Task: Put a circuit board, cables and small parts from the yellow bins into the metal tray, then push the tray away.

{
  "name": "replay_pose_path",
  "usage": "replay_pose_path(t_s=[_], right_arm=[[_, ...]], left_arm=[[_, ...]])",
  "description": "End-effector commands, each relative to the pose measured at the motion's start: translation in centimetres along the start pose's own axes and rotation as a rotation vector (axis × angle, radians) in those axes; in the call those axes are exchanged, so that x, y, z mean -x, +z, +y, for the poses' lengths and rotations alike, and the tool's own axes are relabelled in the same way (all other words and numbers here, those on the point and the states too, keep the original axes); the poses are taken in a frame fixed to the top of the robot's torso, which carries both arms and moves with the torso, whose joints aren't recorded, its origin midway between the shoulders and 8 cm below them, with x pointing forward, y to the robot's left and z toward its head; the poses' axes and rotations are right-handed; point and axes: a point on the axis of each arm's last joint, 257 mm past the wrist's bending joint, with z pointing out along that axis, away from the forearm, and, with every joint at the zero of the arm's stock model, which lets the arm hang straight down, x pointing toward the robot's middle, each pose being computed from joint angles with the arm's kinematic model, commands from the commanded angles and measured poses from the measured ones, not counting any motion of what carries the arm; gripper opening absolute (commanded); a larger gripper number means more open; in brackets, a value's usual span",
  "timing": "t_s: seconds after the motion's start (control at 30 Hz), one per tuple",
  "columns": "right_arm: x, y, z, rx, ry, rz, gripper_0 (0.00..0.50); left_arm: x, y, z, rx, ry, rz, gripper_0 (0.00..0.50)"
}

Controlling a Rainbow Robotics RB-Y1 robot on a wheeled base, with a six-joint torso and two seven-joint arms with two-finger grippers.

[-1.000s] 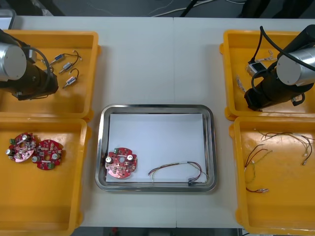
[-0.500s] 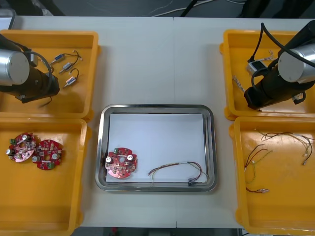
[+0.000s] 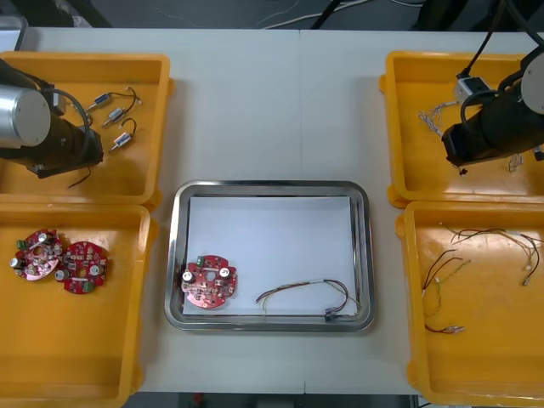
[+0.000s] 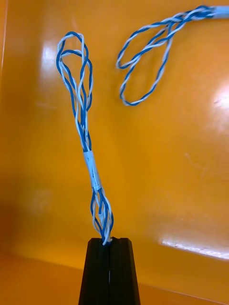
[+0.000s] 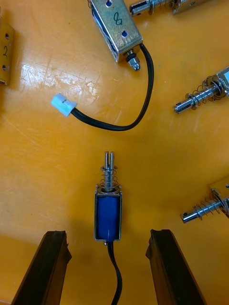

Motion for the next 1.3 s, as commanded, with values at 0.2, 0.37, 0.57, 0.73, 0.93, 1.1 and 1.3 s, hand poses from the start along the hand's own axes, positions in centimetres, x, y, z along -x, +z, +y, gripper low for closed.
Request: replay_pose_path(t_s=[0.2, 0.37, 0.57, 0.73, 0.93, 1.1, 1.3], right_arm=[[2.7, -4.5, -4.9, -0.069, 0.011, -0.079, 0.0], [2.0, -4.6, -7.0, -0.08, 0.058, -0.065, 0.0], [1.3, -4.5, -9.2, -0.103, 0.098, -0.055, 0.0], [0.9, -4.5, -10.2, -0.111, 0.122, -0.049, 0.0], [0.3, -4.0, -10.8, -0.111, 0.142, -0.037, 0.0], [0.2, -4.0, -10.9, -0.115, 0.142, -0.035, 0.071], [0.2, -4.0, -11.0, -0.119, 0.137, -0.033, 0.428]], left_arm=[[3.5, -2.4, 1.1, 0.024, -0.035, -0.038, 0.5], [4.0, -2.3, 1.2, 0.027, -0.051, -0.03, 0.5], [4.3, -2.4, 1.1, 0.025, -0.051, -0.033, 0.5], [4.4, -2.4, 0.8, 0.02, -0.054, -0.033, 0.5], [4.6, -1.7, 0.6, 0.023, -0.049, -0.034, 0.5], [4.8, -1.2, 0.7, 0.025, -0.044, -0.044, 0.5], [4.4, -0.8, 0.7, 0.027, -0.041, -0.036, 0.491]])
